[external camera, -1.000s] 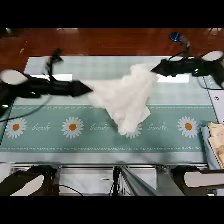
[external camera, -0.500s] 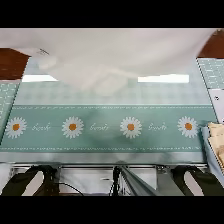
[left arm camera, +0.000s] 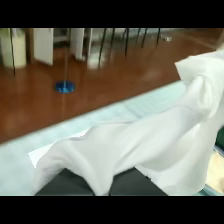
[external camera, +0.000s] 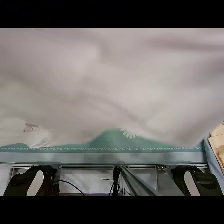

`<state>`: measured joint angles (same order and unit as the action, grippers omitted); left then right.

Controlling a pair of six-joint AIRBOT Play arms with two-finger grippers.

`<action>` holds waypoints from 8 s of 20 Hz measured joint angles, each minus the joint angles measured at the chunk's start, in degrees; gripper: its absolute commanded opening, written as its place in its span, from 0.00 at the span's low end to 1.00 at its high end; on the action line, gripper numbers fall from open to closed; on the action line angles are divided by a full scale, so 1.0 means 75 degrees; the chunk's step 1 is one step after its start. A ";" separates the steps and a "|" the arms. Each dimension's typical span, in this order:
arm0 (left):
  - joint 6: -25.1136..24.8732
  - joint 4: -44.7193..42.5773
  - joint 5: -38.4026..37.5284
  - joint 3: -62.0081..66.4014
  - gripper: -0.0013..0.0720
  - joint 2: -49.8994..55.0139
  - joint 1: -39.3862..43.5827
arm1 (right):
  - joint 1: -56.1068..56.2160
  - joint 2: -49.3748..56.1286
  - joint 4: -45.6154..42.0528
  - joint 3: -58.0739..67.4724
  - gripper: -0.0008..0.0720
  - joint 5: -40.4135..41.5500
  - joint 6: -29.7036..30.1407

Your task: Fold the shirts.

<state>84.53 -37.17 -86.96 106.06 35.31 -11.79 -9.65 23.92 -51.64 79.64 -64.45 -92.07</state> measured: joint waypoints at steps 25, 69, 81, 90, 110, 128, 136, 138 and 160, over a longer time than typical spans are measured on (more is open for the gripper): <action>-0.2911 0.0761 0.3739 -0.6878 0.06 0.5517 0.0554 | 0.1999 0.8177 -0.0895 -0.1005 0.13 0.3325 0.0848; -0.2133 0.0898 0.4255 -1.1071 0.05 0.4925 0.2978 | -0.2611 0.6129 -0.1970 -0.3194 0.75 0.0149 0.2818; -0.2451 0.0860 0.3844 -1.0981 0.05 0.5021 0.3016 | -0.2611 0.8131 -0.0067 -0.3622 0.78 -0.0828 0.3687; -0.2736 0.0901 0.3340 -1.0145 0.04 0.4500 0.2707 | -0.2317 0.7947 0.2040 -0.4229 0.04 -0.0350 0.4395; -0.0172 0.0233 0.0673 0.1970 0.04 0.0268 -0.2142 | -0.2282 0.1734 0.0367 0.4444 0.03 -0.1134 0.1113; -0.0874 -0.1297 -0.0452 -0.4841 0.04 0.1445 -0.1326 | -0.0219 0.4843 -0.1947 0.0440 0.03 -0.3194 0.1169; -0.2090 -0.1268 0.1807 -0.4707 0.04 0.4724 -0.0321 | 0.0758 0.7137 -0.1941 0.0198 0.03 0.0968 0.1533; -0.2229 -0.1201 0.2305 -0.4584 0.04 0.5316 -0.0198 | 0.0764 0.7414 -0.1944 0.0189 0.03 0.1947 0.1547; -0.2731 -0.1784 0.0493 -0.6784 0.97 0.4887 -0.1868 | -0.1244 0.5992 -0.3585 -0.0627 0.75 -0.1058 0.2183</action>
<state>64.05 -50.54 -83.26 55.18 71.96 -25.80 -18.98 68.86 -78.52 74.94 -72.38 -75.70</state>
